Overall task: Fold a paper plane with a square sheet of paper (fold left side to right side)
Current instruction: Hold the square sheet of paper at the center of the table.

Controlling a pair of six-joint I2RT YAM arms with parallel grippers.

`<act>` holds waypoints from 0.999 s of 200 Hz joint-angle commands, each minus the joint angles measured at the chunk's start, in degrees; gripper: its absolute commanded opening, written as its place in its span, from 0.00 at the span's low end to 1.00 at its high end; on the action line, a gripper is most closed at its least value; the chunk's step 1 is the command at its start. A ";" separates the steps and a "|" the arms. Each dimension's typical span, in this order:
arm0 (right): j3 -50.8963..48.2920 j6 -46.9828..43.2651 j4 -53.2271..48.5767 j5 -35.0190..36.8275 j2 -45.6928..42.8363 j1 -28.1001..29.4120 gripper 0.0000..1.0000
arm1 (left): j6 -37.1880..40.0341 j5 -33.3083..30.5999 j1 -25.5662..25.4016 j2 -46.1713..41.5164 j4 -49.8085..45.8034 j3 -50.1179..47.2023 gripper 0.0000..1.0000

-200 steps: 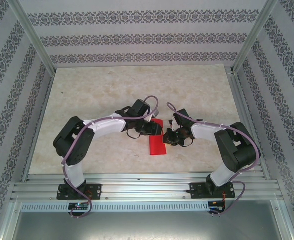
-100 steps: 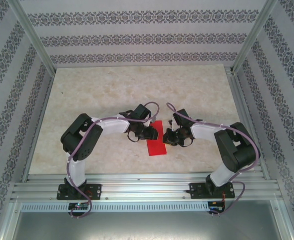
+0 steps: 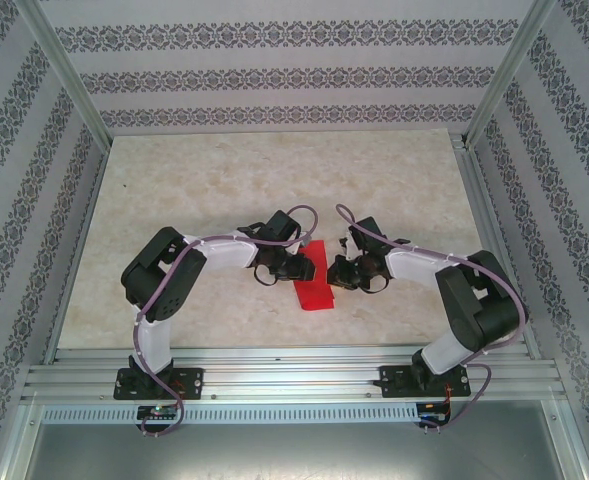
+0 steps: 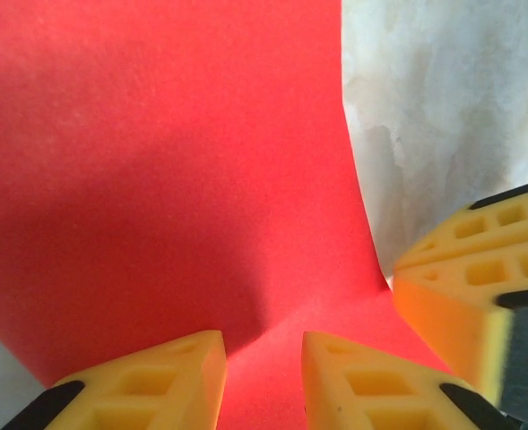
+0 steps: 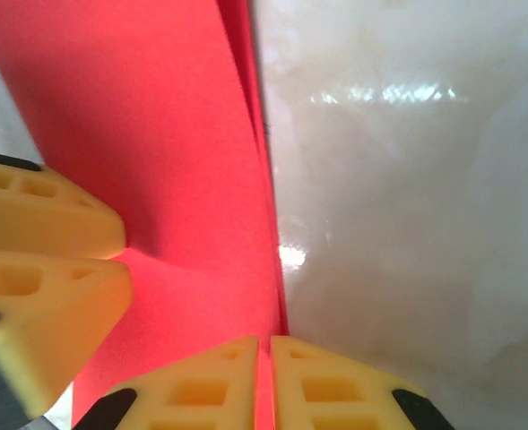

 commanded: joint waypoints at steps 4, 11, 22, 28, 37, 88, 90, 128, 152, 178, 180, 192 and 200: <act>0.93 -0.33 -0.03 -0.36 -4.30 -0.32 0.13 | 0.71 -0.86 -0.27 2.12 -1.38 -3.02 0.32; 1.02 0.11 -0.02 -0.86 -4.63 -0.11 0.13 | 0.63 -0.87 -0.23 2.16 -1.22 -3.05 0.32; 1.02 0.72 0.17 -1.65 -4.71 0.67 0.13 | 0.54 -0.95 -0.31 2.25 -1.11 -3.07 0.32; 0.89 1.22 0.60 -2.09 -4.67 1.23 0.13 | 0.54 -0.96 -0.36 2.25 -1.06 -3.11 0.32; 0.51 2.30 1.72 -2.94 -4.43 2.05 0.13 | 0.47 -1.05 -0.32 2.25 -1.06 -3.06 0.32; -3.99 7.43 6.11 -3.79 -1.97 5.50 0.13 | 0.45 -1.35 -0.41 2.43 -1.42 -3.06 0.32; -4.10 7.43 5.94 -3.66 -1.91 5.50 0.13 | 0.45 -1.39 -0.41 2.42 -1.41 -3.12 0.32; -5.64 5.82 0.82 0.70 -0.29 5.61 0.13 | -0.24 -1.67 -0.32 2.18 -1.08 -3.07 0.31; -6.35 5.13 -1.21 2.88 0.47 5.59 0.13 | -1.08 -1.31 0.11 1.66 -0.07 -2.73 0.34; -7.32 4.98 -1.20 3.83 1.55 5.61 0.12 | -0.70 -2.30 1.36 1.39 -0.84 -1.59 0.37; -7.37 4.93 -1.25 4.01 1.59 5.61 0.12 | -0.59 -2.35 1.46 1.40 -1.03 -1.52 0.37; -7.50 4.62 -1.68 4.78 1.94 5.63 0.12 | 0.04 -2.76 2.41 1.39 -1.49 -1.22 0.38; -7.46 4.38 -1.96 5.15 2.11 5.62 0.12 | 0.34 -2.80 3.13 1.28 -1.64 -1.00 0.38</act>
